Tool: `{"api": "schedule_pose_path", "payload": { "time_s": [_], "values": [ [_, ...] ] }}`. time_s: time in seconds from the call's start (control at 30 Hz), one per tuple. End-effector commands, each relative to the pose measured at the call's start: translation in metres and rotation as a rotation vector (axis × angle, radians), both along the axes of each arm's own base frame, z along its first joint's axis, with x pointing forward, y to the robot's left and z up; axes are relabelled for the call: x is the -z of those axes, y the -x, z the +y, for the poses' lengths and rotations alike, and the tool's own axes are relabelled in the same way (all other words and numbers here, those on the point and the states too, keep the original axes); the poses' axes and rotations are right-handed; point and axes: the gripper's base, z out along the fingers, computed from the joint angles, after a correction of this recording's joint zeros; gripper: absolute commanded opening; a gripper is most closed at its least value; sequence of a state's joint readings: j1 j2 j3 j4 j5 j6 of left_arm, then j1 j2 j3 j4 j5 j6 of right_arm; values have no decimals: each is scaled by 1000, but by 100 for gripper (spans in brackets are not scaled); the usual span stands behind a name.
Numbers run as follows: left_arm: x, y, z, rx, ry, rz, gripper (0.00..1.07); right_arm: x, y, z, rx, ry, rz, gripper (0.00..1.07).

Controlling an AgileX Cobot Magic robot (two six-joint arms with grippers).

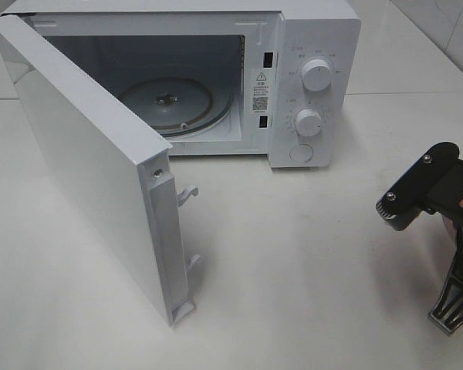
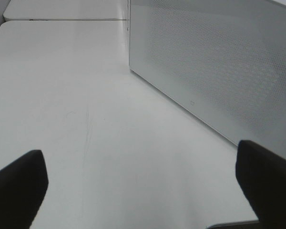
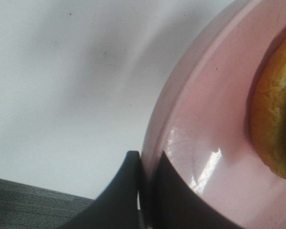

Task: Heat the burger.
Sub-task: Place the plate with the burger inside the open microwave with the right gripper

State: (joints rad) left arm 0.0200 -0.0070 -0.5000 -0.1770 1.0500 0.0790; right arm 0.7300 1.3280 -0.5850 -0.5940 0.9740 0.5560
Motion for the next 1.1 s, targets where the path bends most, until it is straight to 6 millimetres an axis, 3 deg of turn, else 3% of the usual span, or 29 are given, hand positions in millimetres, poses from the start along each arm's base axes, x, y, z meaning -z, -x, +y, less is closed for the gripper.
{"api": "schedule_pose_path", "payload": {
  "time_s": [0.03, 1.1],
  "values": [
    [0, 3, 0, -3, 2, -35, 100, -4, 1, -1, -51, 56, -20, 0],
    [0, 3, 0, -3, 2, -35, 100, -4, 40, 49, -426, 70, -15, 0]
  ]
}}
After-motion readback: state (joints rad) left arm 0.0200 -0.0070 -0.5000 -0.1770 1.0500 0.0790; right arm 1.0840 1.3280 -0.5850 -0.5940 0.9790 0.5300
